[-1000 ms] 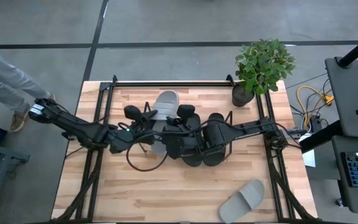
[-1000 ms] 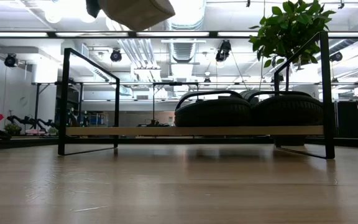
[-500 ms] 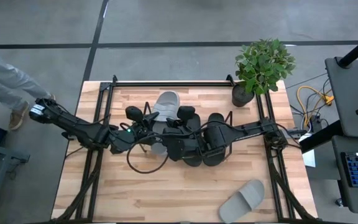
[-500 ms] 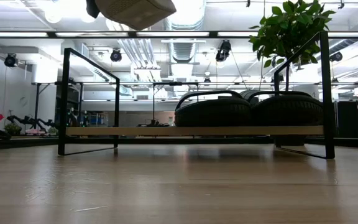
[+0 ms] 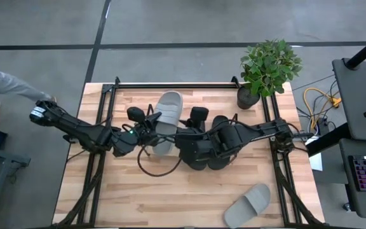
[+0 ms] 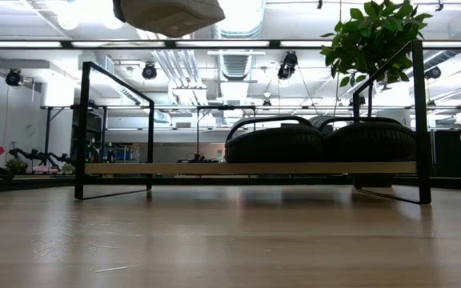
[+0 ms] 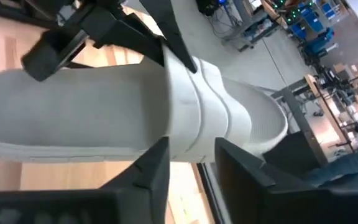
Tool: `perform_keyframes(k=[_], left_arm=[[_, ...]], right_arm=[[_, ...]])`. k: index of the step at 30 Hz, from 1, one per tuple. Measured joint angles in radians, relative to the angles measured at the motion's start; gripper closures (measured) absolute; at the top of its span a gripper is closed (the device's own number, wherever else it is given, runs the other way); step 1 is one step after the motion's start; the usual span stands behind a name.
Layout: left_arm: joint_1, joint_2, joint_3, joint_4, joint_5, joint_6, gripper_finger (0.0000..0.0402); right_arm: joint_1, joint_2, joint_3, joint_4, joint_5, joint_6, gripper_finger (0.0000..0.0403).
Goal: Pick and place slides into the shelf
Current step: Put the left gray slides on the shelf
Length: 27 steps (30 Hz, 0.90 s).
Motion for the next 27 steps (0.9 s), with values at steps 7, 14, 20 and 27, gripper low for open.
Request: perform_keyframes(k=[7,14,20,27], left_arm=[[0.0,0.01,-0.006,-0.003,-0.004,-0.08,0.0401],[0.0,0.068,-0.007,-0.076,0.02,-0.209,0.0401],[0.001,0.161,-0.01,-0.143,-0.027,-0.265,0.0401],[0.001,0.227,-0.007,-0.171,-0.005,-0.3,0.0401]], right_arm=[[0.026,-0.067,0.0,-0.151,0.01,0.216,0.0252],[0.043,-0.093,0.0,-0.336,0.047,0.413,0.0258],[0.045,-0.09,-0.011,-0.352,0.046,0.446,0.0272],[0.045,-0.09,-0.035,-0.369,0.047,0.454,0.0284]])
